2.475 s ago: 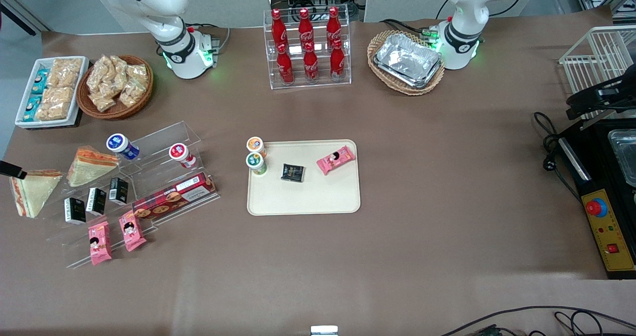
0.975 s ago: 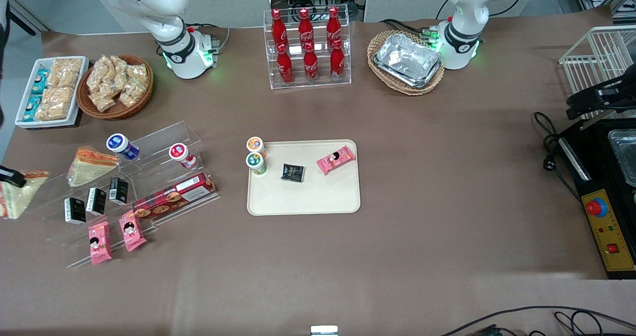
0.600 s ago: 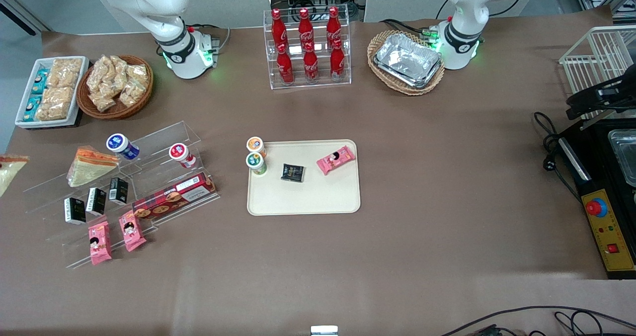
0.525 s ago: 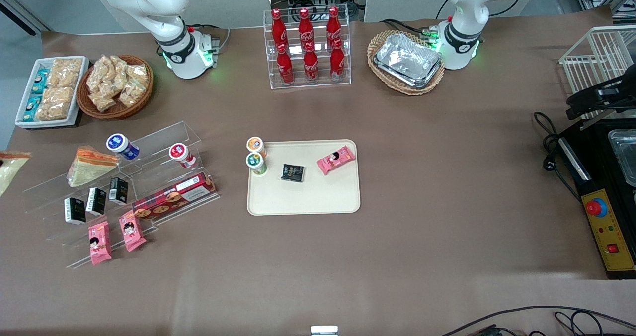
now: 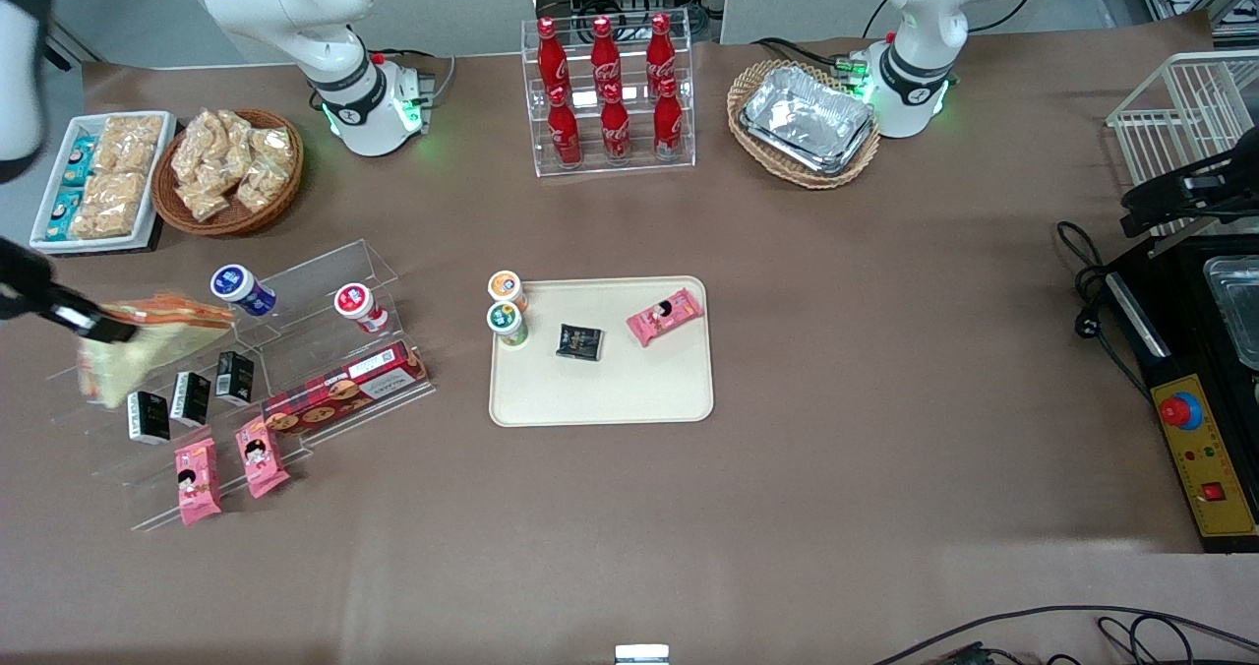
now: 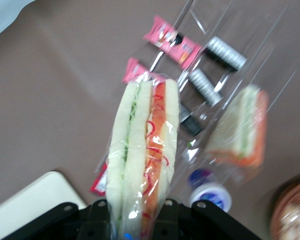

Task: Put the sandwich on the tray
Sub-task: 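Lift the sandwich off the rack with the right gripper, then carry the sandwich over the cream tray and lower it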

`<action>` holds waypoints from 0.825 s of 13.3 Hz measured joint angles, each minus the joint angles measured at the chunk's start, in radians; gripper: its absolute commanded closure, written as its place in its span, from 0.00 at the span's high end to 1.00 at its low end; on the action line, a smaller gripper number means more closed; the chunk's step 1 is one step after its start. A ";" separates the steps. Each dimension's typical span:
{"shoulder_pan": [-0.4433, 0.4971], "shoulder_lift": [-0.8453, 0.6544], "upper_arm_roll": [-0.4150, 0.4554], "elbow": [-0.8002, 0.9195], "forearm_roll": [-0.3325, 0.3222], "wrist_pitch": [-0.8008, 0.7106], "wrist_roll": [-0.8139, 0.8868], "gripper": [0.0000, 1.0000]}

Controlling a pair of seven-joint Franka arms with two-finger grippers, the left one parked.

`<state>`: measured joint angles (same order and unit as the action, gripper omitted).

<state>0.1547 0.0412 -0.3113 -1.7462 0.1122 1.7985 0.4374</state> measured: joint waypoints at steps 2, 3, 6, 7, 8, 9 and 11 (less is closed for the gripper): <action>0.128 0.002 0.003 0.002 -0.002 -0.006 0.246 0.06; 0.200 0.007 0.004 0.001 -0.010 -0.007 0.370 0.06; 0.419 0.056 0.007 0.002 -0.039 -0.005 0.723 0.06; 0.473 0.087 0.008 0.006 -0.040 0.012 0.815 0.06; 0.515 0.124 0.008 0.015 -0.039 0.041 0.892 0.06; 0.548 0.166 0.008 0.031 -0.029 0.074 0.962 0.06; 0.593 0.256 0.008 0.075 0.020 0.134 1.075 0.06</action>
<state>0.7481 0.2972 -0.3037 -1.6710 0.1322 1.9324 1.5126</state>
